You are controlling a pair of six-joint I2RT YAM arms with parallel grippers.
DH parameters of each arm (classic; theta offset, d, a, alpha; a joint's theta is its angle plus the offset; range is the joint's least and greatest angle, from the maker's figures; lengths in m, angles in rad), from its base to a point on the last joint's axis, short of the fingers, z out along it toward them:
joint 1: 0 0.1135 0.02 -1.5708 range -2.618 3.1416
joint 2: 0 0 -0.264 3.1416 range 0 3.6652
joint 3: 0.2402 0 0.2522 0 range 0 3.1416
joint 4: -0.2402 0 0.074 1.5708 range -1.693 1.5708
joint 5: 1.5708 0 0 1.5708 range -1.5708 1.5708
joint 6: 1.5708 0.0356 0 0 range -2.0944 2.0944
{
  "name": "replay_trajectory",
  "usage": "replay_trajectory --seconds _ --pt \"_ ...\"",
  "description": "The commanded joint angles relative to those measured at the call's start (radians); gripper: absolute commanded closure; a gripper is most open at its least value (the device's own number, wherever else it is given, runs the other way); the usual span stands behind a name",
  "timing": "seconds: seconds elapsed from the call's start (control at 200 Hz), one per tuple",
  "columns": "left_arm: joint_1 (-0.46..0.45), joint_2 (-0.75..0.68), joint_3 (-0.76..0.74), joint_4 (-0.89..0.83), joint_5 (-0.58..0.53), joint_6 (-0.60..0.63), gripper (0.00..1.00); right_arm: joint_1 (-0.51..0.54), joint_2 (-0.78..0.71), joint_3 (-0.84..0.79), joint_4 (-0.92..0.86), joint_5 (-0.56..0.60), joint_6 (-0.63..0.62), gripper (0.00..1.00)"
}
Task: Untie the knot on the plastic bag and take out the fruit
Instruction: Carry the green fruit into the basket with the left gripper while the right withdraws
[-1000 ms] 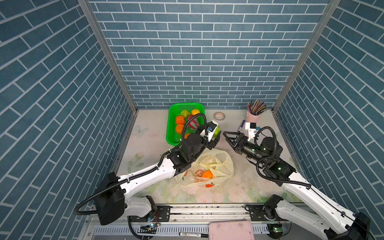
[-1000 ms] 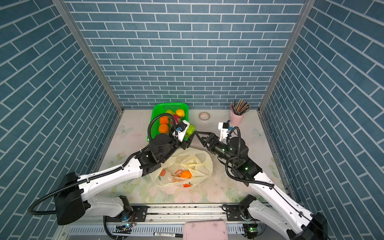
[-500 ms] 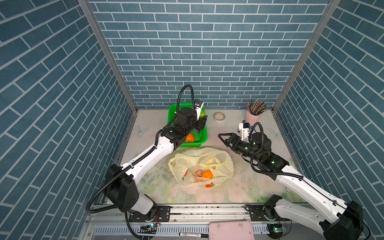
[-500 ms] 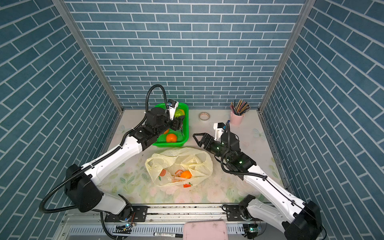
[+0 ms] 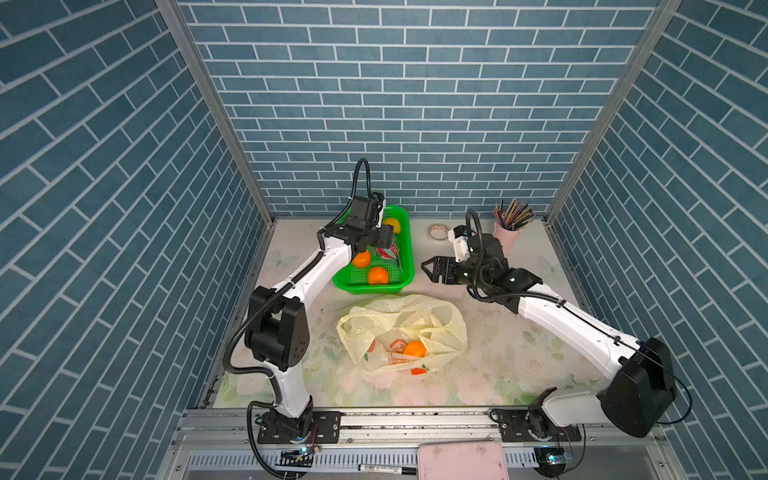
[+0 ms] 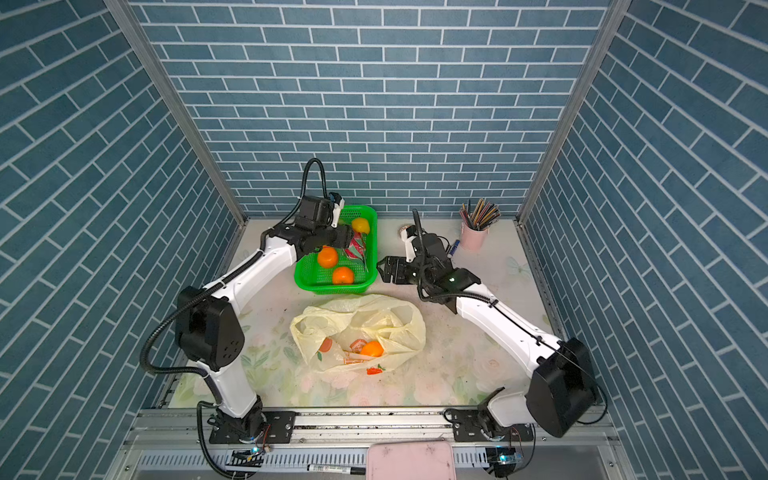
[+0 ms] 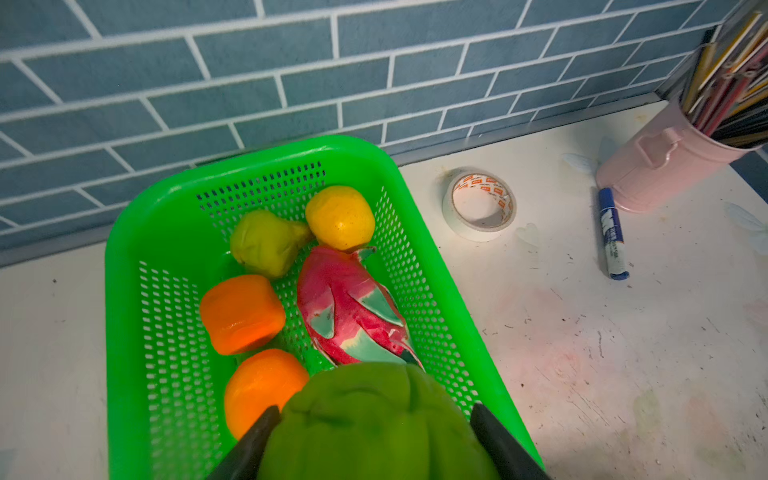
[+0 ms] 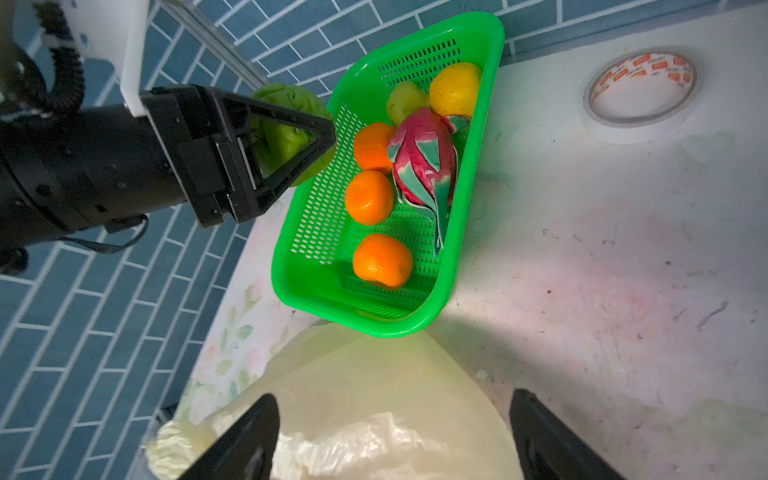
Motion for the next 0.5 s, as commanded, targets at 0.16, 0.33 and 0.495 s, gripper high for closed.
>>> replay_trajectory --seconds 0.16,0.33,0.495 --pt "0.001 0.088 0.078 -0.184 -0.015 -0.162 0.5 -0.004 0.075 0.143 -0.303 0.141 -0.348 0.14" --pt "-0.027 0.177 0.128 -0.199 0.054 -0.166 0.5 -0.004 0.078 0.205 -0.468 0.152 -0.346 0.15" --pt "-0.061 0.269 0.158 -0.183 0.135 -0.185 0.5 -0.003 0.065 0.215 -0.533 0.158 -0.359 0.15"
